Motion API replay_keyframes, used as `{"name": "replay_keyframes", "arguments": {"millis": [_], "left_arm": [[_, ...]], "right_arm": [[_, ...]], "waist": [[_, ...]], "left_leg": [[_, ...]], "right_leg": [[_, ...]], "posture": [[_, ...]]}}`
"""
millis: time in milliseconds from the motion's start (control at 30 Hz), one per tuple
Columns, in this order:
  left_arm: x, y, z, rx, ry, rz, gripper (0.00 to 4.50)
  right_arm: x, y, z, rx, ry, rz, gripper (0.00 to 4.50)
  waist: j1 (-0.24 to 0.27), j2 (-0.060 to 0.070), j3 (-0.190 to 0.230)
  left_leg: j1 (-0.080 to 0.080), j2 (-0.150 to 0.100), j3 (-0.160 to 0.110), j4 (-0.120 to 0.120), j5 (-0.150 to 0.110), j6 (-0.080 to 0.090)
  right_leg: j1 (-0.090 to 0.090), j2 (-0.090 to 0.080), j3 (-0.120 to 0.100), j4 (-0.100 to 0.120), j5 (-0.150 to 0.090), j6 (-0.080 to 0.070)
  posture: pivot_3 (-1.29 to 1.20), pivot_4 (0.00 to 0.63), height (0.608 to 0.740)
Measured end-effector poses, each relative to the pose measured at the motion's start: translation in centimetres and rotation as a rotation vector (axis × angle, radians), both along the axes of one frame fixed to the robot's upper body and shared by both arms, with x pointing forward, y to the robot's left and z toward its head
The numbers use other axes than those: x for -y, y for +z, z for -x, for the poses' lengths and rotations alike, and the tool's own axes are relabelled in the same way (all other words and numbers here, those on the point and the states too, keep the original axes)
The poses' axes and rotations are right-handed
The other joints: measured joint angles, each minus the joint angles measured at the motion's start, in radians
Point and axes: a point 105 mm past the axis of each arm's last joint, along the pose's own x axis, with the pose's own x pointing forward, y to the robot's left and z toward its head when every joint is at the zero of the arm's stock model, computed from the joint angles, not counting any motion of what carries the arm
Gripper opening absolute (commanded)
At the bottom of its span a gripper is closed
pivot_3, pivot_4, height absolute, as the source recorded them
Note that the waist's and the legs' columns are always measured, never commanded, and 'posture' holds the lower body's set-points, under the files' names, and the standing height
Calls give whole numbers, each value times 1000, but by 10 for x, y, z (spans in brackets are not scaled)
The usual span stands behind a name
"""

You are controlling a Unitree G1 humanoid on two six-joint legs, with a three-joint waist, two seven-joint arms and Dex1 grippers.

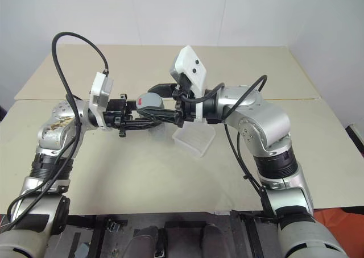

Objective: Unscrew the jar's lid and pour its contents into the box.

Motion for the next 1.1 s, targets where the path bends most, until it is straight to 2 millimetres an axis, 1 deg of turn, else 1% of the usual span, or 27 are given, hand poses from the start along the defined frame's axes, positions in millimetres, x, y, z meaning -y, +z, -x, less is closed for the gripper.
{"name": "replay_keyframes", "arguments": {"millis": [133, 233, 333, 467, 533, 600, 800, 833, 867, 967, 1033, 1100], "left_arm": [[0, 1, -1, -2, -4, -5, 2117], [-3, 3, 1, -3, -21, -21, 2117], [-4, 6, 15, -17, -116, -49, 2117], [0, 11, 43, -7, -290, -123, 2117], [0, 13, 51, -18, -326, -144, 2117], [-4, 13, 54, -30, -327, -149, 2117], [-10, 11, 50, -45, -293, -125, 2117], [-10, 11, 49, -43, -280, -113, 2117], [-10, 11, 48, -42, -269, -98, 2117], [-7, 7, 47, -47, -256, -75, 2117], [-8, 8, 46, -36, -230, -63, 2117], [-15, 11, 42, -21, -168, -36, 2117]], "right_arm": [[-1, 1, -1, -5, 10, -2, 2764], [-2, 1, -2, -11, 64, -20, 2764], [-3, 1, 6, 4, 246, -18, 2764], [-4, 4, 22, 57, 599, 31, 2764], [-7, 5, 25, 72, 705, 46, 2764], [-13, 6, 25, 77, 752, 45, 2764], [-21, 4, 17, 128, 762, 36, 2764], [-22, 5, 15, 141, 752, 31, 3480], [-21, 5, 13, 153, 733, 35, 3646], [-14, 5, 10, 176, 657, 28, 4486], [-1, 0, 6, 155, 568, 15, 4486], [15, -4, 3, 129, 465, -4, 4486]], "waist": [[-1, 0, 0], [-1, 0, 0], [-3, 0, 0], [-6, 1, 0], [-6, 1, 0], [-7, 1, 0], [0, 1, 0], [0, 1, 0], [1, 1, 0], [5, 1, 0], [6, 1, 0], [6, 1, 0]], "left_leg": [[0, 0, 0, 0, 0, 0], [0, 0, 0, 0, 0, 0], [-1, 0, 0, 0, 0, 0], [0, 1, 0, 1, 0, 0], [0, 1, -1, 1, 0, 0], [1, 1, -1, 1, 0, 0], [0, 1, -1, 1, 1, -1], [0, 1, -1, 2, 1, -1], [0, 1, -1, 2, 1, -1], [-1, 1, -1, 2, 1, -1], [-2, 1, -1, 2, 1, -1], [-1, 1, -1, 2, 1, -1]], "right_leg": [[0, 0, 0, 0, 0, 0], [0, 1, 0, 0, 0, 0], [0, 1, 0, 0, 0, 0], [0, 2, 0, 0, 0, 0], [0, 1, 0, 1, 0, 0], [0, 1, 0, 1, 0, 0], [0, 1, 0, 1, 0, 0], [0, 1, 0, 1, 0, 0], [-1, 1, 0, 1, 0, 0], [0, 1, -1, 1, 0, 0], [-1, 1, -1, 1, 0, 0], [-2, 0, -1, 2, 0, 0]], "posture": [[0, 150, 740], [0, 150, 740], [0, 150, 740], [0, 150, 740], [0, 150, 740], [0, 150, 740], [0, 150, 740], [0, 150, 740], [0, 150, 740], [0, 150, 740], [0, 150, 740], [0, 150, 740]]}}
